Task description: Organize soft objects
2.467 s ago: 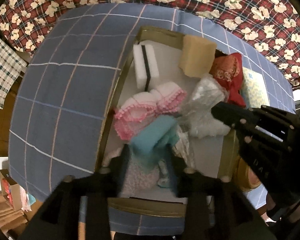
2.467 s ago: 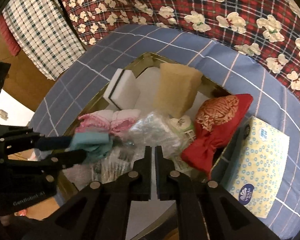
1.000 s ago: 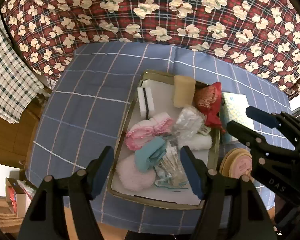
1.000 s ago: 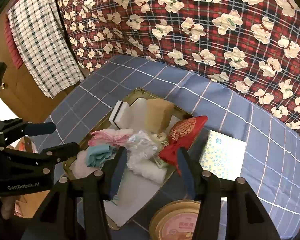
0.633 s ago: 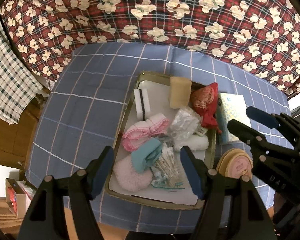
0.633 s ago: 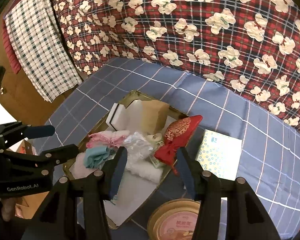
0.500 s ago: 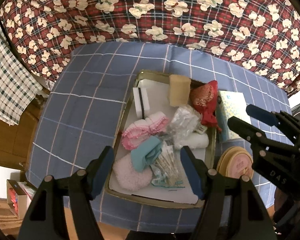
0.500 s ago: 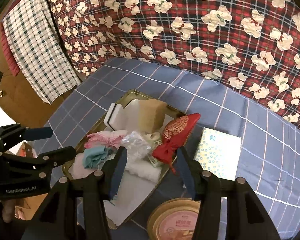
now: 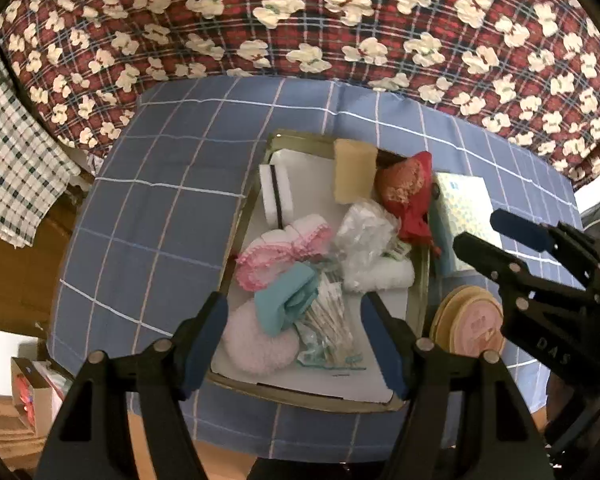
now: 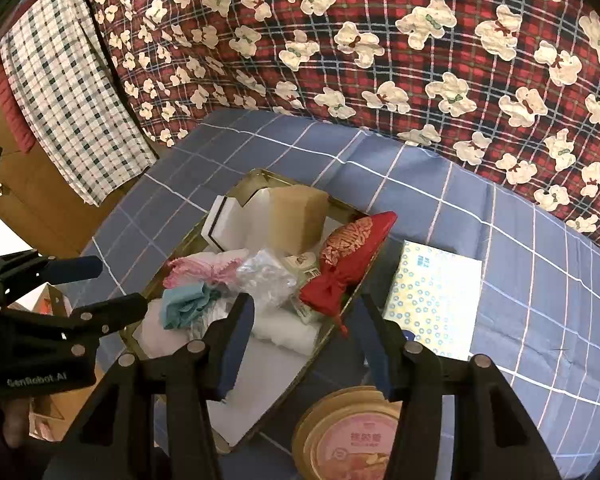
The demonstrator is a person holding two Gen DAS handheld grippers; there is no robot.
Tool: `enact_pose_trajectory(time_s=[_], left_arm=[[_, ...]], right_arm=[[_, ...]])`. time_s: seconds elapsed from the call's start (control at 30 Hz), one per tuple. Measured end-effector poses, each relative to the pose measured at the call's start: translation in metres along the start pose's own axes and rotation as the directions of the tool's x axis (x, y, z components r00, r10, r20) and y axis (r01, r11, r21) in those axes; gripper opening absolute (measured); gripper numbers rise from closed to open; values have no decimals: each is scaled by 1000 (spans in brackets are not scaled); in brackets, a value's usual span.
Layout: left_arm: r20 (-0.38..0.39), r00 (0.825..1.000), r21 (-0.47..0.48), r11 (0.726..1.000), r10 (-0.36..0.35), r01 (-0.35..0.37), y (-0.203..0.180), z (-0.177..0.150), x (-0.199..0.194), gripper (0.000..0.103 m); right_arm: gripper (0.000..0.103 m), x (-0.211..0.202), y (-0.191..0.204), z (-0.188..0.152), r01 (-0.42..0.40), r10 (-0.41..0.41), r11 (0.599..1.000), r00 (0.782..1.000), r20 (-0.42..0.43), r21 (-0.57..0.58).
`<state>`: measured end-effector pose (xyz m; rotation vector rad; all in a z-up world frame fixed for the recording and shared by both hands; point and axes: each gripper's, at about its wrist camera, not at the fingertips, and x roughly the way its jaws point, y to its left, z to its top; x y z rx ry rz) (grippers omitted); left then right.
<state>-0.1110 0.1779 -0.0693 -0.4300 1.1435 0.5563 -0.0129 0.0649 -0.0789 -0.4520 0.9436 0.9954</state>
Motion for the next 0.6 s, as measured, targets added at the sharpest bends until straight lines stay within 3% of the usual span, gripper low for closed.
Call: enact_pose_trajectory(time_s=[0.6], left_arm=[[-36,998,-11,998,-54,54,-3,-1,8,78]], right_arm=[[55,1,-9,-2,17,-17,1000,1000,2,-7]])
